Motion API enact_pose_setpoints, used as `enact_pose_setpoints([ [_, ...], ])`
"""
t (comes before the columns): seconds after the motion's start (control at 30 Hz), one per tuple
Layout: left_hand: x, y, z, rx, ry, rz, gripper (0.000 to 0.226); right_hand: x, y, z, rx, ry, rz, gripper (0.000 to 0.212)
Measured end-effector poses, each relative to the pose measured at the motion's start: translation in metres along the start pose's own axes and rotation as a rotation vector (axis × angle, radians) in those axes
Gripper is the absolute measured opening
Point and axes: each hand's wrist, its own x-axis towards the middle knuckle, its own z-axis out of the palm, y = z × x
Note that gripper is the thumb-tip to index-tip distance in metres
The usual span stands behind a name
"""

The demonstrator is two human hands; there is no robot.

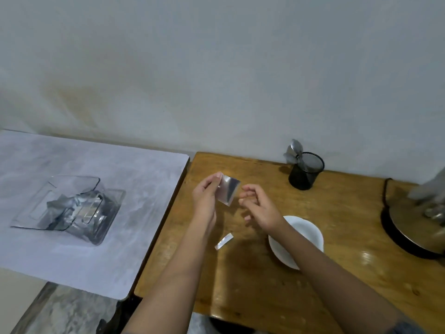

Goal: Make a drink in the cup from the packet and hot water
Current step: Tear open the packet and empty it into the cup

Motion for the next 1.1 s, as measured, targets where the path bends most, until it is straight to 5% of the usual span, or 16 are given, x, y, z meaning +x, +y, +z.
enact_pose_setpoints([
  [0.13,-0.018,-0.006,0.053,-0.07,-0.132,-0.047,0.006,-0.025,-0.002,-0.028,-0.048,0.146,-0.075,0.008],
  [0.37,-0.045,-0.027,0.113,0.087,-0.359,-0.021,0.006,-0.066,0.013,-0.083,0.017,0.528,-0.1,0.008],
  [0.63,-0.057,-0.052,0.133,0.479,-0.641,0.132,0.004,-0.082,0.027,-0.107,0.848,0.755,0.103,0.014],
  [0.9,-0.041,-0.057,0.137,0.86,-0.843,0.124,0.057,-0.084,0.046,-0.124,0.434,0.569,0.305,0.013],
  [1.1,-0.04,-0.075,0.139,1.193,-0.93,0.409,0.027,-0.087,0.057,-0.132,-0.026,0.471,0.243,0.013],
])
